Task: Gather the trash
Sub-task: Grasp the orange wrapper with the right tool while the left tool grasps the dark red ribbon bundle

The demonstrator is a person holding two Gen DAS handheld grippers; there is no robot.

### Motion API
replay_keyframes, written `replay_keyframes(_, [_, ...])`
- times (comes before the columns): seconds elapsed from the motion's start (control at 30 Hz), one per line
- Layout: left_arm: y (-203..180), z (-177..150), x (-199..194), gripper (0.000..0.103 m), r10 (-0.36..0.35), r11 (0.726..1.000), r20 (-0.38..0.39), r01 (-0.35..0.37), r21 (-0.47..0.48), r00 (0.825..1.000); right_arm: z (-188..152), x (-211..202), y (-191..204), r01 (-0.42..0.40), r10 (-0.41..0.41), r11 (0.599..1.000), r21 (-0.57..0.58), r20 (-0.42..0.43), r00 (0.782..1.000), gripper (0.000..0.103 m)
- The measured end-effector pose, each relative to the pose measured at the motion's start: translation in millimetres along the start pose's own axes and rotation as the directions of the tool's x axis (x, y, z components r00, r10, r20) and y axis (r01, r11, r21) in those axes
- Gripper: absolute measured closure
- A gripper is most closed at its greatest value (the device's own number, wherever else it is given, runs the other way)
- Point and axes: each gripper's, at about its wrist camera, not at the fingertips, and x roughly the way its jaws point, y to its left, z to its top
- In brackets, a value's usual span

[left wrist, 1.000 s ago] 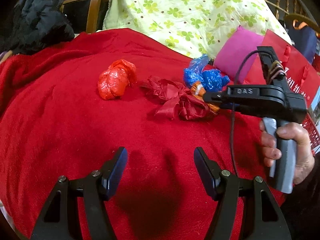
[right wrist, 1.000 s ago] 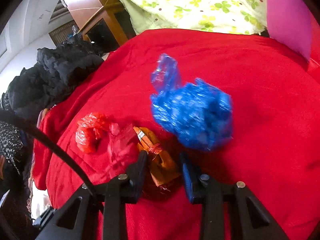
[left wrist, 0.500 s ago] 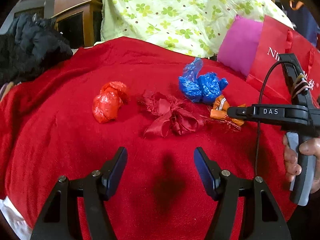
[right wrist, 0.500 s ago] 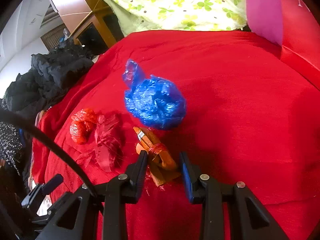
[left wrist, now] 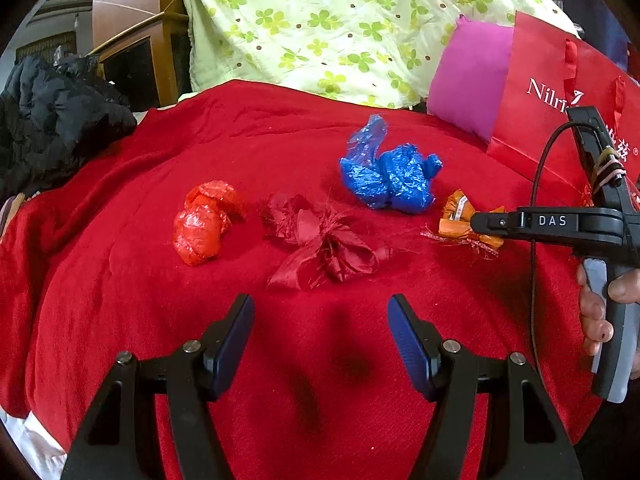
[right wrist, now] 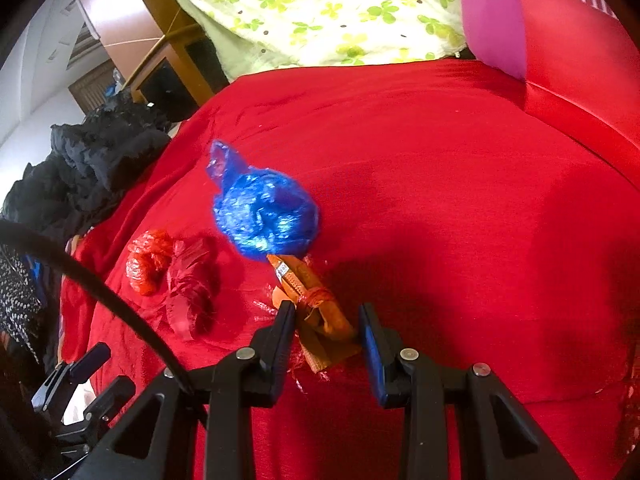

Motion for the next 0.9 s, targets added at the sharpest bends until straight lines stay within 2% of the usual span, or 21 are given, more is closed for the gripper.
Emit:
replay_keyframes(0.17, [1.5,8.4,7.7,0.033,-0.022,1.0,-0.023,0.022,-0.019,0.999,0.0,0.0,-8.7,0.011,-0.011,1.0,0.022,-0.021,1.0,0.069])
replay_keyframes(0.33, [13.1,24.8,16.5,0.033,-0.043,0.997,-0.036,0.04,-0.073,0.998,-0.8,4.2,-16.6,-0.015,0.017,0.999,0.041,-0.061,0.998,0.069])
replay_keyframes(0.47, [19.4,39.6,24.6,0.026,-0.065,0.993,-0.045,0.06,-0.105,0.997,-1.1,6.6,-19.1,-0.026,0.03,0.998,0.058,-0.076,0.997,0.066])
replay_keyframes(0.63, [15.2,53.1,42.1,0.025,-0.12,0.986,-0.091,0.107,-0.128,0.989,-0.7,7.9,-19.1,-0.033,0.039,0.997,0.071,-0.084,0.996,0.066])
replay_keyframes(0.7, [12.3,56.2,52.6,0.025,-0.119,0.985,-0.116,0.103,-0.135,0.986,-1.0,9.2,-22.1,-0.04,0.049,0.995,0.089,-0.098,0.994,0.064])
replay_keyframes(0.73, [11.7,57.4,57.0,0.025,-0.117,0.985,-0.126,0.099,-0.144,0.985,-1.1,11.0,-24.9,-0.042,0.053,0.994,0.1,-0.109,0.993,0.06])
replay_keyframes(0.9, [10.1,60.4,80.3,0.025,-0.072,0.983,-0.19,0.037,-0.18,0.979,-1.6,12.8,-27.0,-0.047,0.058,0.994,0.098,-0.115,0.992,0.06])
